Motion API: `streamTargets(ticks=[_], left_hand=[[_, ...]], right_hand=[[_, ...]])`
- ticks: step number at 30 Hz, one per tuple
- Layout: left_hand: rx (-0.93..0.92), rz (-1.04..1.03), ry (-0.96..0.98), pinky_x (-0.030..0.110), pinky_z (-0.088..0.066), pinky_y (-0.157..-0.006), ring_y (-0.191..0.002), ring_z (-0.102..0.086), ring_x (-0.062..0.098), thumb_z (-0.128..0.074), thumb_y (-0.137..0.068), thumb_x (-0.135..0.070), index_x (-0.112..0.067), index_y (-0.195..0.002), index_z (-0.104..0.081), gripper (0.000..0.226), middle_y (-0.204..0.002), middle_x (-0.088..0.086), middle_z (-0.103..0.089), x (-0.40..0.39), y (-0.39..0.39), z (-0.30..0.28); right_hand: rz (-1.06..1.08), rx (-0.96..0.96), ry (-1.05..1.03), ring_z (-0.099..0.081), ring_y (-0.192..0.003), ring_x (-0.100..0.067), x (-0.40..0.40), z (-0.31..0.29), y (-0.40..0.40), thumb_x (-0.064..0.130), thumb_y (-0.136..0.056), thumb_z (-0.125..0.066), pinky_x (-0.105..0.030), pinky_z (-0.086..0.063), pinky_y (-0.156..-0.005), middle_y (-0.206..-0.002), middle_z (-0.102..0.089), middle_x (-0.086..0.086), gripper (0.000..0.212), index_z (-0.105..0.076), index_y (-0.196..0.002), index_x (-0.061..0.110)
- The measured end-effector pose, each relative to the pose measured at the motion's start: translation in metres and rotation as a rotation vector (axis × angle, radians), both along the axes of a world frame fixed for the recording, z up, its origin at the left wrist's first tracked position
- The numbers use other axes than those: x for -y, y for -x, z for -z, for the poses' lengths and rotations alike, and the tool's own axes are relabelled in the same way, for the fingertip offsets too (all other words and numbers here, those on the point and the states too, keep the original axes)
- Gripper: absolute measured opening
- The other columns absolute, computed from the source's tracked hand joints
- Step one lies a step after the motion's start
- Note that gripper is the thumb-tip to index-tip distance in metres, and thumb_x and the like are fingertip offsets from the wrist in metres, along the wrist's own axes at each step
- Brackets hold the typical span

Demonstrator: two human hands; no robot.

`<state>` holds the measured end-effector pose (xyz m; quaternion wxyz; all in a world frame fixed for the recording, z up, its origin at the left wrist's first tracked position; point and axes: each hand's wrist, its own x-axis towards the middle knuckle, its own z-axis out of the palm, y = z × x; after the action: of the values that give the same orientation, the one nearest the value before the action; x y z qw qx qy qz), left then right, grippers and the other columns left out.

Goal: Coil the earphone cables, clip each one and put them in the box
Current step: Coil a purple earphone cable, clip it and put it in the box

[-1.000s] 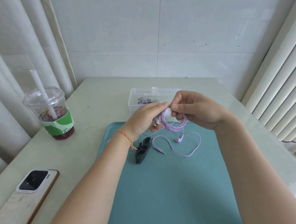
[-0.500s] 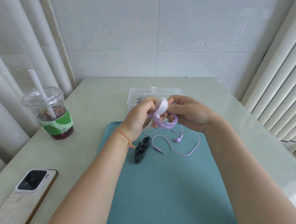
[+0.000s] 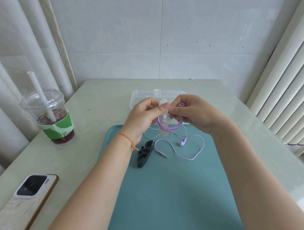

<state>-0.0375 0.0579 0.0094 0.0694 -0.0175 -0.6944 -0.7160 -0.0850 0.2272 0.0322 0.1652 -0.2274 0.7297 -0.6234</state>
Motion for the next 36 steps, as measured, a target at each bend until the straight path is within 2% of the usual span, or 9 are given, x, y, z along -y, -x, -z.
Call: streamTargets(ticks=[4,7,9,14,20,25,28,32,36], left_hand=[[0.037,0.010,0.053,0.029,-0.048,-0.065,-0.074,-0.057,0.024,-0.079,-0.079,-0.021,-0.009,-0.090,-0.066,0.020,-0.089,0.026,-0.068,0.004,0.001,0.001],[0.038,-0.022,0.067,0.026,-0.051,-0.062,-0.070,-0.063,0.019,-0.078,-0.080,-0.018,0.002,-0.097,-0.065,0.030,-0.084,0.014,-0.070,0.002,0.002,0.003],[0.035,-0.065,0.054,0.026,-0.052,-0.062,-0.066,-0.062,0.018,-0.077,-0.080,-0.019,0.006,-0.095,-0.063,0.032,-0.079,0.009,-0.069,0.001,0.004,0.005],[0.034,-0.172,-0.008,0.020,-0.045,-0.056,-0.064,-0.051,0.019,-0.078,-0.080,-0.021,0.010,-0.090,-0.063,0.036,-0.077,0.011,-0.061,0.003,0.008,0.009],[0.063,-0.090,-0.012,0.028,-0.056,-0.060,-0.058,-0.063,0.018,-0.070,-0.087,-0.017,0.010,-0.100,-0.061,0.031,-0.077,0.014,-0.066,-0.001,0.007,0.007],[0.074,-0.119,-0.075,0.035,-0.059,-0.066,-0.070,-0.064,0.028,-0.069,-0.089,-0.017,0.010,-0.100,-0.061,0.031,-0.091,0.024,-0.066,0.002,0.008,0.007],[0.105,-0.144,-0.097,0.029,-0.056,-0.060,-0.071,-0.062,0.025,-0.070,-0.088,-0.023,0.008,-0.101,-0.063,0.034,-0.095,0.024,-0.069,0.005,0.007,0.005],[0.120,-0.192,-0.147,0.023,-0.051,-0.051,-0.067,-0.059,0.021,-0.071,-0.087,-0.026,-0.005,-0.098,-0.062,0.025,-0.084,0.009,-0.068,0.006,0.006,0.004],[0.075,-0.262,-0.211,0.034,-0.057,-0.061,-0.067,-0.062,0.028,-0.072,-0.087,-0.020,-0.007,-0.076,-0.057,0.022,-0.082,0.017,-0.067,0.004,0.008,0.006]], right_hand=[[0.046,-0.148,-0.165,-0.055,-0.063,-0.015,-0.001,-0.003,-0.002,0.013,-0.084,-0.073,-0.027,-0.047,-0.065,-0.069,-0.065,-0.006,0.014,-0.061,-0.081,0.006],[0.067,-0.248,-0.305,-0.053,-0.063,-0.015,0.000,-0.004,-0.003,0.016,-0.087,-0.070,-0.029,-0.045,-0.066,-0.077,-0.067,-0.016,0.013,-0.061,-0.083,0.007],[0.075,-0.299,-0.386,-0.052,-0.065,-0.014,0.002,-0.004,-0.004,0.018,-0.089,-0.065,-0.029,-0.045,-0.067,-0.080,-0.068,-0.011,0.009,-0.060,-0.084,0.012],[0.062,-0.341,-0.491,-0.052,-0.072,-0.011,0.007,-0.006,-0.008,0.017,-0.095,-0.052,-0.026,-0.043,-0.067,-0.087,-0.063,-0.001,0.005,-0.057,-0.097,0.016],[0.019,-0.391,-0.607,-0.046,-0.076,-0.014,0.008,-0.008,-0.012,0.021,-0.094,-0.050,-0.025,-0.037,-0.063,-0.090,-0.052,0.004,0.010,-0.049,-0.102,0.015],[0.074,-0.378,-0.536,-0.051,-0.077,-0.015,0.009,-0.005,-0.008,0.014,-0.090,-0.054,-0.027,-0.042,-0.067,-0.091,-0.057,0.001,0.009,-0.056,-0.096,0.019],[0.101,-0.304,-0.412,-0.057,-0.079,-0.020,0.006,-0.003,-0.005,0.011,-0.090,-0.058,-0.032,-0.048,-0.073,-0.094,-0.067,-0.010,0.009,-0.063,-0.098,0.013],[0.103,-0.285,-0.315,-0.053,-0.066,-0.013,0.004,-0.002,-0.003,0.008,-0.091,-0.061,-0.021,-0.047,-0.063,-0.082,-0.065,-0.004,0.013,-0.068,-0.102,0.009],[0.125,-0.280,-0.299,-0.053,-0.057,-0.005,0.007,-0.002,-0.003,0.009,-0.091,-0.061,-0.016,-0.047,-0.058,-0.084,-0.068,-0.003,0.018,-0.069,-0.105,0.016]])
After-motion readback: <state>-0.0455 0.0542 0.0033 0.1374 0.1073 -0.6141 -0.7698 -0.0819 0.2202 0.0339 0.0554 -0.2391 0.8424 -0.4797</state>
